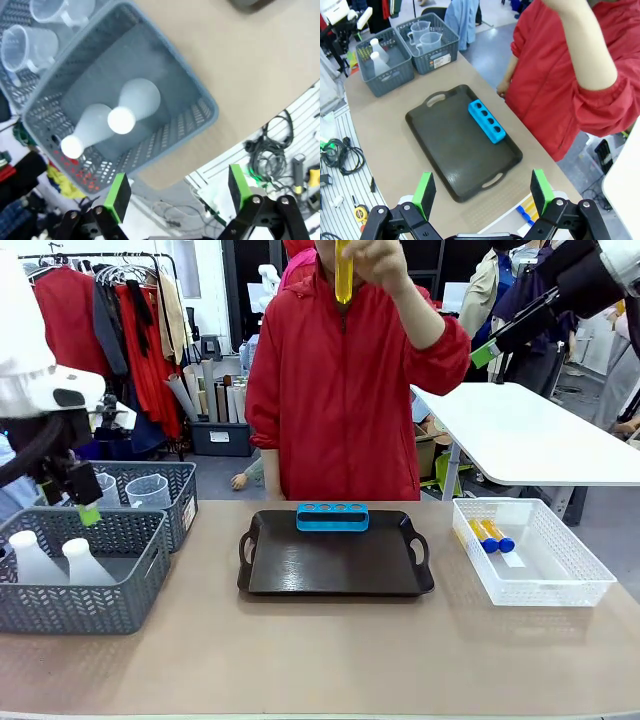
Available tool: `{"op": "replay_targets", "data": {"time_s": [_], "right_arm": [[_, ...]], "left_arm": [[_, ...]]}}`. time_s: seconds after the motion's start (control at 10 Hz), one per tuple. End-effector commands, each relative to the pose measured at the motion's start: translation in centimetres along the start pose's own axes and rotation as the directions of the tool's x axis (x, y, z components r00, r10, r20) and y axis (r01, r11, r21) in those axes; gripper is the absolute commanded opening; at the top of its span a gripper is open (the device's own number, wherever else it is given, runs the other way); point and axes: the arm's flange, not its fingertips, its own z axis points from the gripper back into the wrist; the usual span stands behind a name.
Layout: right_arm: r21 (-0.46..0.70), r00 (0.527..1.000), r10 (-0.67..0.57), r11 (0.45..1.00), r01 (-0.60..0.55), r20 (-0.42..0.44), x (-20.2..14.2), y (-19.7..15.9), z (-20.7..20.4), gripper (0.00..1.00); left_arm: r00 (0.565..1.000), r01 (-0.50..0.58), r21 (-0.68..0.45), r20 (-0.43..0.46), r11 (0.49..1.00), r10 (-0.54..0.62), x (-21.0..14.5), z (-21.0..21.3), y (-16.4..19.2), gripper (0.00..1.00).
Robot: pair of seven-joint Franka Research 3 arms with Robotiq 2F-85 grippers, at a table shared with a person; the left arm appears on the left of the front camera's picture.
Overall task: Prepare the laboratory tools.
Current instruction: Pick up one Small flask and place it on the Handle tray.
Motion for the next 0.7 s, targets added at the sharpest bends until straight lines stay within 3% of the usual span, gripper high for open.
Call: {"op": "replay_targets", "data": {"time_s": [0.0, 0.4, 0.6], "right_arm": [[0.006, 1.000, -0.001, 1.000, 0.001, 0.005, -0.1, 0.0, 0.1, 1.00], [0.006, 1.000, -0.001, 1.000, 0.001, 0.005, -0.1, 0.0, 0.1, 1.00], [0.006, 1.000, -0.001, 1.000, 0.001, 0.005, -0.1, 0.0, 0.1, 1.00]], "left_arm": [[0.996, -0.088, 0.048, 0.026, 0.995, 0.086, -1.4, -1.9, 0.7, 1.00], [0.971, -0.236, 0.106, -0.022, 0.966, 0.239, -1.5, -6.4, 4.2, 1.00], [0.972, -0.236, 0.048, 0.022, 0.971, 0.235, -0.6, -6.1, 4.2, 1.00]]}}
